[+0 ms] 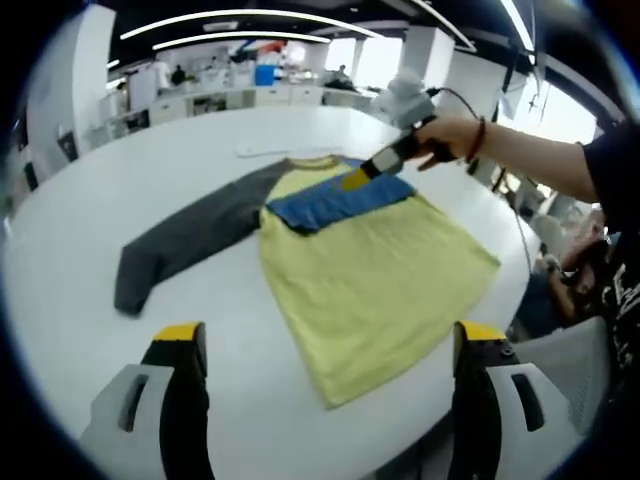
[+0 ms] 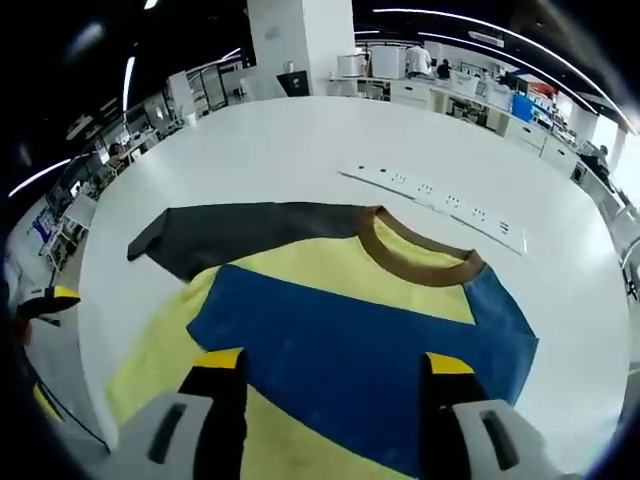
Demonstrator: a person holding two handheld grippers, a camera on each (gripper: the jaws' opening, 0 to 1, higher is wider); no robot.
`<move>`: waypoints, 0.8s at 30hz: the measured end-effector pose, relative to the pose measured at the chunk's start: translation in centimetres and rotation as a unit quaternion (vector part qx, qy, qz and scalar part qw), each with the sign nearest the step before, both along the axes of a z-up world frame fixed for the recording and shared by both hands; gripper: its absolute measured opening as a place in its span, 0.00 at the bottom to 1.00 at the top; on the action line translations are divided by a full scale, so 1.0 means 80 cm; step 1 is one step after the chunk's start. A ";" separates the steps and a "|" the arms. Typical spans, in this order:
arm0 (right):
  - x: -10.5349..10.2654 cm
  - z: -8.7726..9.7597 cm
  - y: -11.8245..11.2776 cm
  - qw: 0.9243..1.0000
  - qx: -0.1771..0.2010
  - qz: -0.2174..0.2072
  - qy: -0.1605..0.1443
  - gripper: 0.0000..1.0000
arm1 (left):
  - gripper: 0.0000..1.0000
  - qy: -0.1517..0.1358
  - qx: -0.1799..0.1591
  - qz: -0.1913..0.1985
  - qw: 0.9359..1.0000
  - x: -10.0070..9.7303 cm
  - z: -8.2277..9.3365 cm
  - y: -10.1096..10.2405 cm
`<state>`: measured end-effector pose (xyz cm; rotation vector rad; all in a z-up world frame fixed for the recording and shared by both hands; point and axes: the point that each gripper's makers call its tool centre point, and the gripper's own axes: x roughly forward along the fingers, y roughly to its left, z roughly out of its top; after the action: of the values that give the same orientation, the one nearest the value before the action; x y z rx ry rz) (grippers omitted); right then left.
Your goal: Fold the garment on the visible template until the final outline fits inside the template.
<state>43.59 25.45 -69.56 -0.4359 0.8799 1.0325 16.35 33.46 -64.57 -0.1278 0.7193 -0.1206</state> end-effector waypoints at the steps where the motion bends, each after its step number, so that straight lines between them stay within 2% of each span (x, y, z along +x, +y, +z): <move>1: 0.005 0.001 -0.007 1.000 0.000 -0.008 -0.001 0.68 | 0.99 0.000 0.000 0.000 1.000 0.000 0.000 -0.001; 12: 0.027 0.002 -0.065 0.999 -0.008 -0.049 -0.001 0.65 | 0.99 -0.004 0.002 -0.007 1.000 0.005 0.001 -0.006; 15: 0.031 0.000 -0.078 0.998 -0.009 -0.056 -0.002 0.60 | 0.99 -0.004 0.002 -0.010 1.000 0.006 0.001 -0.007; 20: 0.037 -0.004 -0.101 0.997 -0.013 -0.071 -0.001 0.58 | 0.99 -0.004 0.002 -0.014 1.000 0.007 0.002 -0.008; 24: 0.038 -0.009 -0.120 0.997 -0.022 -0.073 -0.003 0.51 | 0.98 -0.004 0.002 -0.015 1.000 0.006 0.002 -0.010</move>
<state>46.65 15.83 -70.28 -0.4048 0.9163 0.8793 16.85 32.67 -64.44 -0.1115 0.7144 -0.1484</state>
